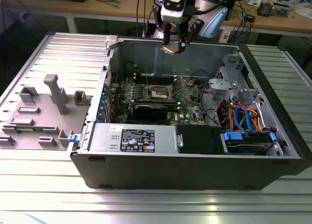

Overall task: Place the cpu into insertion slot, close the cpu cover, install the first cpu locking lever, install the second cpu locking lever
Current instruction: 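Place the cpu into insertion slot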

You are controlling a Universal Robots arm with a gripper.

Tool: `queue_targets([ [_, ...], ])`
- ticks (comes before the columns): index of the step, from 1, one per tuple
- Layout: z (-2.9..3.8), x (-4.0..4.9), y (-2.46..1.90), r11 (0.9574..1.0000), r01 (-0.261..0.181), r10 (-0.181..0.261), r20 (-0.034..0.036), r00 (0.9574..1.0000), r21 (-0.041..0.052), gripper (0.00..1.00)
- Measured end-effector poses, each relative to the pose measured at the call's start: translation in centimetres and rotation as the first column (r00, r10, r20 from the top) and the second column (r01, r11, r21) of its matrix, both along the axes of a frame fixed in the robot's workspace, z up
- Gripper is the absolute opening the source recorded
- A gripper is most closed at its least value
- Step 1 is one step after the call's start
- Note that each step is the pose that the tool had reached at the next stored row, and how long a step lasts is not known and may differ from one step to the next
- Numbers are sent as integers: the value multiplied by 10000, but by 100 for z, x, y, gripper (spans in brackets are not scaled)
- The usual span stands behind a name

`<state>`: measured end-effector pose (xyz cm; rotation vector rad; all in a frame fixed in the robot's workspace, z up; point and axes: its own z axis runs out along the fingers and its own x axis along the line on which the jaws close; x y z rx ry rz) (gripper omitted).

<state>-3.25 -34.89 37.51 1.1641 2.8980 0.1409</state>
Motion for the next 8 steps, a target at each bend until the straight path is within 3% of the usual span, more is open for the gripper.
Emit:
queue_targets([
  [4, -3, -11, 0, 9999, 155, -155, 1, 9999, 0, 54],
  [8, -17, -13, 0, 9981, 614, -614, 0, 9981, 0, 54],
])
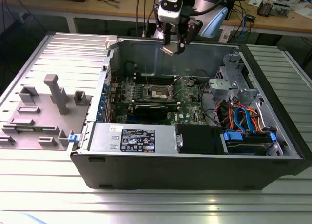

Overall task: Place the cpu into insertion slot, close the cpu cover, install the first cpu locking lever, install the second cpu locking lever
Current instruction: 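Place the cpu into insertion slot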

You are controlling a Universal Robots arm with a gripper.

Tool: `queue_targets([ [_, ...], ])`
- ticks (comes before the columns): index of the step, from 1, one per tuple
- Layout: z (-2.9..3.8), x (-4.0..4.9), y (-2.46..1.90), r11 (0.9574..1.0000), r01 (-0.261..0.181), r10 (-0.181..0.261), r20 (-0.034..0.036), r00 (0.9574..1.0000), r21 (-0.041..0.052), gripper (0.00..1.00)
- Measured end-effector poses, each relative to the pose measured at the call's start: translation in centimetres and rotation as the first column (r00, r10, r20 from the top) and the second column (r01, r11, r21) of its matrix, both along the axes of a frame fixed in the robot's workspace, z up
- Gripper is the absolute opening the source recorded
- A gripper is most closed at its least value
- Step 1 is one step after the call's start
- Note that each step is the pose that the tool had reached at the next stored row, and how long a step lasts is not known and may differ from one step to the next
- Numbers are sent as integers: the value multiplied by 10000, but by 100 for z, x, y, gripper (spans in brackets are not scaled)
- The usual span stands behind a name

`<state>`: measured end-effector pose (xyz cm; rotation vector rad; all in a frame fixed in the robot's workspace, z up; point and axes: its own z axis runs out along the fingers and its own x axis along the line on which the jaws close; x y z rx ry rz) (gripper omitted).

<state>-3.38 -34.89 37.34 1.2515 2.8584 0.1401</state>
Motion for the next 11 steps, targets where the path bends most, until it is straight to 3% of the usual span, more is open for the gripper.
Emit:
queue_targets([
  [6, -10, 0, 0, 9985, 540, -540, 0, 9985, 0, 54],
  [11, -12, 0, 0, 9975, 706, -706, 0, 9975, 0, 54],
])
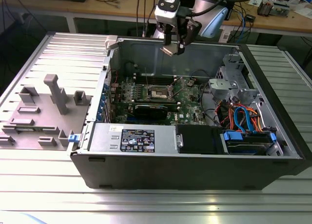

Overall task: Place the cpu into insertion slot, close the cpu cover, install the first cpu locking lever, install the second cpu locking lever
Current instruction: 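Place the cpu into insertion slot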

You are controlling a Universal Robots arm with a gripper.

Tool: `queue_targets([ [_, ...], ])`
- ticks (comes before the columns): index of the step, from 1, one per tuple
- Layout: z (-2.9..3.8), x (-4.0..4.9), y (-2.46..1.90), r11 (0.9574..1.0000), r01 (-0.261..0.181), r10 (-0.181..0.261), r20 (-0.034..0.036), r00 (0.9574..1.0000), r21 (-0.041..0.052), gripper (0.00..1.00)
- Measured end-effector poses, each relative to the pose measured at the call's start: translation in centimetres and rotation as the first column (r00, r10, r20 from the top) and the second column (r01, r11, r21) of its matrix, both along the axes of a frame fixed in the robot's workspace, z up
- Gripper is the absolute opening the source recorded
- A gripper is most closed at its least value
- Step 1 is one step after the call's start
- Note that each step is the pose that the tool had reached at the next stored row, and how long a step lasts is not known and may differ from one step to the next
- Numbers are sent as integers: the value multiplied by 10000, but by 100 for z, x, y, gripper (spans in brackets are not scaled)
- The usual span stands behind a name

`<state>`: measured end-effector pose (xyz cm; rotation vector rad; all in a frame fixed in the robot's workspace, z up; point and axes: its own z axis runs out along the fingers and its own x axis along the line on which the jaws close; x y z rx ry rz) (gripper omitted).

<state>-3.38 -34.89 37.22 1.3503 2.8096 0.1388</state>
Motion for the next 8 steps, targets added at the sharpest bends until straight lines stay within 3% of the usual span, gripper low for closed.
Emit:
queue_targets([
  [8, -4, 0, 0, 9997, 246, -246, 0, 9997, 0, 54],
])
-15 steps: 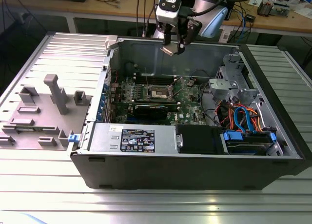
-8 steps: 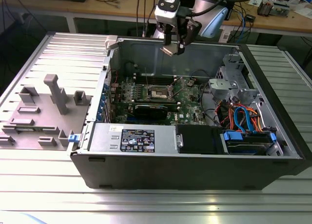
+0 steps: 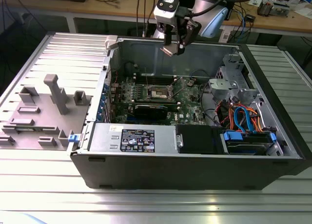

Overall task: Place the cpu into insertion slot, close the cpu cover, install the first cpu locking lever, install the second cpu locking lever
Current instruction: 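Place the cpu into insertion slot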

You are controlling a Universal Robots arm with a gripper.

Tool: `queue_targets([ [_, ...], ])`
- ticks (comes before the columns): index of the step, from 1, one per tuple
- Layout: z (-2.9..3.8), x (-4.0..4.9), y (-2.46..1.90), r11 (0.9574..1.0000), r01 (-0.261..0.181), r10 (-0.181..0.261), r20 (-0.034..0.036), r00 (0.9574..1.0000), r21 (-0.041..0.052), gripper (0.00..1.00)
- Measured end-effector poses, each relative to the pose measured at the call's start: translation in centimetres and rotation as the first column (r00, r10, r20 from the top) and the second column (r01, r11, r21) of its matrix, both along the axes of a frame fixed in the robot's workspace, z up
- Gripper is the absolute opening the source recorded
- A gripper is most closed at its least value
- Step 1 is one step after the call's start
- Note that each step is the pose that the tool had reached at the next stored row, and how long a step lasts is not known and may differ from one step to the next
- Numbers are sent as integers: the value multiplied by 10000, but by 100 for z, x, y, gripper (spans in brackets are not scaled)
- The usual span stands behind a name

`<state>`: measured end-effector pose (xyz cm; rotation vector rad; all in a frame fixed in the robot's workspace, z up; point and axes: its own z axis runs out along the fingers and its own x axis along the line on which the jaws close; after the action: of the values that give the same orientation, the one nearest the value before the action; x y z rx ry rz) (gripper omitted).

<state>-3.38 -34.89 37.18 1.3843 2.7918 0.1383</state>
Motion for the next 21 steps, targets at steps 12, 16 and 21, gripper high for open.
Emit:
queue_targets([
  [12, -9, 0, 0, 9989, 461, -461, 0, 9989, 0, 54],
  [16, -12, 0, 0, 9979, 648, -648, 0, 9979, 0, 54],
  [21, -14, -1, 0, 9966, 829, -829, 0, 9966, -1, 54],
])
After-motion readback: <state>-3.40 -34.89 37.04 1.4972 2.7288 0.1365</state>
